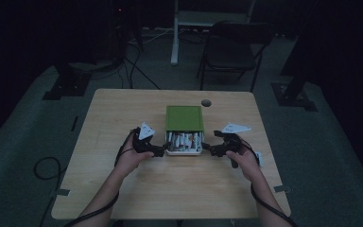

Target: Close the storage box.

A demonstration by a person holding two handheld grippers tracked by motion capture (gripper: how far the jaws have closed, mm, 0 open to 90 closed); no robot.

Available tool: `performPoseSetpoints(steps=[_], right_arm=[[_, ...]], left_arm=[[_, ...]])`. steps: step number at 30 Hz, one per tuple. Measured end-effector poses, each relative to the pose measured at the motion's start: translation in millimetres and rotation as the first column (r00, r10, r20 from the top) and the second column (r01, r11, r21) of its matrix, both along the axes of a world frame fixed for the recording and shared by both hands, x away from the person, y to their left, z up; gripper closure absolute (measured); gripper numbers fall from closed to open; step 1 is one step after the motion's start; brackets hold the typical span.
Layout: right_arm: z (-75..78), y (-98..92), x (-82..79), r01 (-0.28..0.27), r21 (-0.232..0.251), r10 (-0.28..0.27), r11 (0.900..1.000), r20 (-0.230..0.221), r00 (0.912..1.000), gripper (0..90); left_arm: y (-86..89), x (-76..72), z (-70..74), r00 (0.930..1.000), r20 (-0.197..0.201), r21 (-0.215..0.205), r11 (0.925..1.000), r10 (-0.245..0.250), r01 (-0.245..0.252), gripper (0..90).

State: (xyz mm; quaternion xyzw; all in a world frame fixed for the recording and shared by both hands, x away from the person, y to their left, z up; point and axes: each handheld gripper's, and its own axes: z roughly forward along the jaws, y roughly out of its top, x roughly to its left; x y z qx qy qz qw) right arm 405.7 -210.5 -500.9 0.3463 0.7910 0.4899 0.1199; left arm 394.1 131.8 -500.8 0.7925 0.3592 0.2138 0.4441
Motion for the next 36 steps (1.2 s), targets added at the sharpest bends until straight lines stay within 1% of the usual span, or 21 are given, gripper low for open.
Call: performPoseSetpoints(steps=[6, 11, 15, 19, 25, 31, 34, 36], right_arm=[[-0.3, 0.5, 2.5, 0.019, -0.001, -0.019, 1.0, 0.004, 0.9998, 11.4], [-0.6, 1.0, 4.0, 0.032, 0.0, -0.032, 1.0, 0.002, 0.9995, 11.4], [-0.6, 2.2, 5.3, 0.043, -0.001, -0.043, 0.999, 0.003, 0.9991, 11.2], [-0.3, 2.6, 6.7, 0.056, -0.006, -0.056, 0.998, 0.001, 0.9984, 11.2], [-0.3, 3.1, 8.1, 0.066, -0.007, -0.066, 0.998, 0.0, 0.9978, 10.9], [-0.3, 3.5, 7.9, 0.071, -0.006, -0.071, 0.997, -0.004, 0.9975, 10.7], [-0.1, 3.5, 6.7, 0.072, -0.012, -0.072, 0.997, 0.005, 0.9974, 10.8], [0.8, 3.7, 5.6, 0.072, -0.014, -0.072, 0.997, 0.008, 0.9974, 10.8]], left_arm=[[-2.4, 4.0, 0.3, 0.9999, 0.005, 0.013, 0.9999, 0.009, -0.009, 1.9], [-4.0, 6.9, -0.7, 0.9999, 0.005, 0.016, 0.9998, 0.01, -0.01, 1.9], [-5.5, 9.7, -0.8, 0.9999, 0.008, 0.03, 0.9995, 0.01, -0.01, 1.9], [-6.7, 13.0, -1.5, 0.9999, 0.008, 0.035, 0.9993, 0.014, -0.014, 1.9], [-6.9, 16.4, -2.5, 0.9998, 0.008, 0.032, 0.9993, 0.02, -0.02, 1.9], [-7.4, 16.5, -3.1, 0.9998, 0.011, 0.032, 0.9993, 0.018, -0.018, 1.9], [-7.9, 14.6, -2.1, 0.9998, 0.015, 0.036, 0.9992, 0.016, -0.017, 2.0], [-8.5, 13.0, -1.1, 0.9999, 0.012, 0.028, 0.9995, 0.011, -0.012, 2.0]])
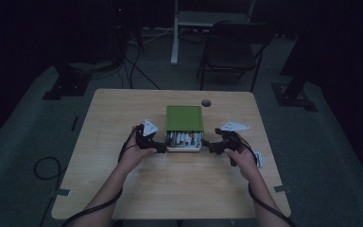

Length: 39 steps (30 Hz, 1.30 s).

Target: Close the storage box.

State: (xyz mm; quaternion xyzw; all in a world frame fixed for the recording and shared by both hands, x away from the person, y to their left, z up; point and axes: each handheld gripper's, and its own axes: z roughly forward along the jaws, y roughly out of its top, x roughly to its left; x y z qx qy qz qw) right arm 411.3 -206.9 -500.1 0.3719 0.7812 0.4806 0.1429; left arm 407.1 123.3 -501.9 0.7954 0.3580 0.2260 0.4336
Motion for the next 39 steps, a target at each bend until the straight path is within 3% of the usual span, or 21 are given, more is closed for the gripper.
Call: performPoseSetpoints(steps=[14, 25, 39], right_arm=[[6.5, -0.9, -9.8, -0.007, 0.025, 0.006, 1.0, 0.019, 0.9998, 10.8], [4.4, -5.3, -19.7, -0.003, 0.007, 0.003, 1.0, 0.026, 0.9996, 10.8], [-0.4, -7.6, -34.0, -0.006, -0.006, 0.006, 1.0, 0.014, 0.9999, 10.8]], left_arm=[[0.5, -17.0, 10.7, 0.9998, 0.005, -0.053, 0.9984, -0.019, 0.019, 2.0], [7.3, -24.9, 13.3, 0.9999, 0.003, -0.048, 0.9988, -0.013, 0.013, 2.0], [28.4, -32.8, 1.9, 0.999, -0.033, -0.037, 0.9989, 0.029, -0.03, 2.0]])
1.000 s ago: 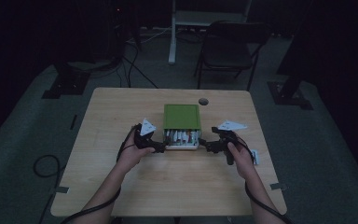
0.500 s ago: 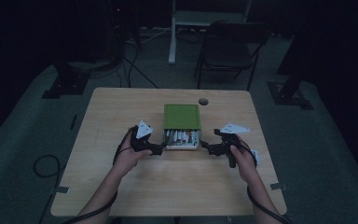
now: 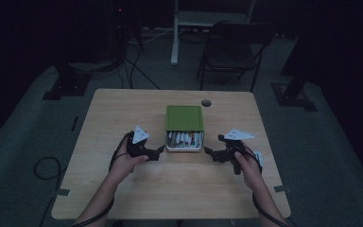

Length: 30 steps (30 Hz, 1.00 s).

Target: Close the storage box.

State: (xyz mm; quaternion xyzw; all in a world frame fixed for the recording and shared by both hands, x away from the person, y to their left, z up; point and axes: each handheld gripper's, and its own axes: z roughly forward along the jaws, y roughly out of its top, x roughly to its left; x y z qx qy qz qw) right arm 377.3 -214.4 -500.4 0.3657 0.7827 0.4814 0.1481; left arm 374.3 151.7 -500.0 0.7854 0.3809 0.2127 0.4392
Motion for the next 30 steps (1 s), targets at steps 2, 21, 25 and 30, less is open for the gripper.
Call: performPoseSetpoints(steps=[2, 21, 25, 30], right_arm=[[-2.1, 0.0, -2.8, -0.007, -0.008, 0.007, 1.0, 0.0, 1.0, 10.8], [-21.9, -4.4, -32.6, -0.039, -0.024, 0.038, 0.999, -0.039, 0.9985, 10.8], [-24.4, -4.4, -37.1, -0.046, -0.03, 0.045, 0.999, -0.042, 0.9981, 10.8], [-28.7, -4.2, -43.7, -0.059, -0.043, 0.057, 0.997, -0.048, 0.9972, 10.8]], left_arm=[[4.2, -1.5, -1.7, 0.9999, -0.005, 0.002, 0.9999, 0.011, -0.011, 2.0], [33.2, -16.1, -22.1, 0.9921, -0.064, 0.014, 0.9941, 0.108, -0.107, 2.0], [38.1, -19.4, -25.1, 0.988, -0.072, 0.009, 0.9906, 0.137, -0.136, 2.0], [45.6, -23.5, -28.1, 0.9809, -0.086, 0.02, 0.9847, 0.174, -0.173, 2.0]])
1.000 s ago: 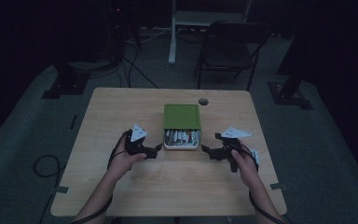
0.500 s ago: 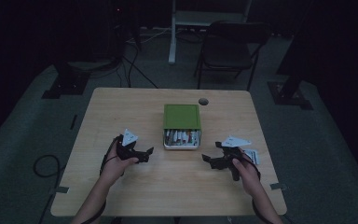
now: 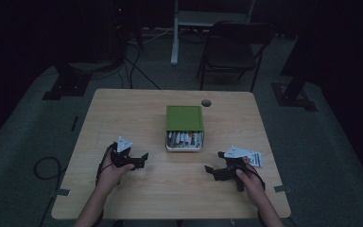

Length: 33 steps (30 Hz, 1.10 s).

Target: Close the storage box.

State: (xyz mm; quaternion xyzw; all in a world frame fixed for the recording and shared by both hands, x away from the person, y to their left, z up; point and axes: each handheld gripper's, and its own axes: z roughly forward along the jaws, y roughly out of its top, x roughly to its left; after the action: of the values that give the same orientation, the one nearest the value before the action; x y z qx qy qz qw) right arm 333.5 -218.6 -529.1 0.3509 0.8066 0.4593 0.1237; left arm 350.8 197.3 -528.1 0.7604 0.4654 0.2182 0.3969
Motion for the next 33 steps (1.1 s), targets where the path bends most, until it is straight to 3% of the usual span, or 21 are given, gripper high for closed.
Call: performPoseSetpoints(steps=[5, 11, 16, 17, 24, 33], right_arm=[[-4.4, -0.6, -6.3, -0.009, -0.024, 0.009, 1.0, -0.004, 1.0, 10.8], [-5.8, -2.4, -10.6, -0.014, -0.036, 0.014, 0.999, -0.001, 0.9999, 10.8], [-7.4, -2.4, -13.8, -0.023, -0.049, 0.023, 0.999, -0.001, 0.9997, 10.8], [-7.9, -2.5, -14.5, -0.025, -0.051, 0.025, 0.998, -0.002, 0.9997, 10.8], [-10.4, -4.7, -19.5, -0.029, -0.065, 0.029, 0.997, -0.008, 0.9996, 10.8], [-13.5, -13.1, -25.2, -0.012, -0.098, 0.012, 0.995, -0.001, 0.9999, 10.8]], left_arm=[[9.5, -4.1, -1.2, 0.9971, -0.027, 0.021, 0.9973, 0.072, -0.071, 2.0], [24.8, -8.1, -8.1, 0.9818, -0.058, 0.019, 0.9834, 0.181, -0.18, 2.0], [32.2, -10.4, -10.5, 0.9764, -0.07, 0.025, 0.9788, 0.204, -0.203, 2.0], [36.2, -11.6, -10.8, 0.972, -0.075, 0.031, 0.9749, 0.222, -0.221, 2.0], [49.0, -15.8, -11.1, 0.9589, -0.089, 0.032, 0.963, 0.269, -0.268, 2.0], [59.4, -21.3, -11.5, 0.9524, -0.095, 0.04, 0.9571, 0.29, -0.287, 2.0]])
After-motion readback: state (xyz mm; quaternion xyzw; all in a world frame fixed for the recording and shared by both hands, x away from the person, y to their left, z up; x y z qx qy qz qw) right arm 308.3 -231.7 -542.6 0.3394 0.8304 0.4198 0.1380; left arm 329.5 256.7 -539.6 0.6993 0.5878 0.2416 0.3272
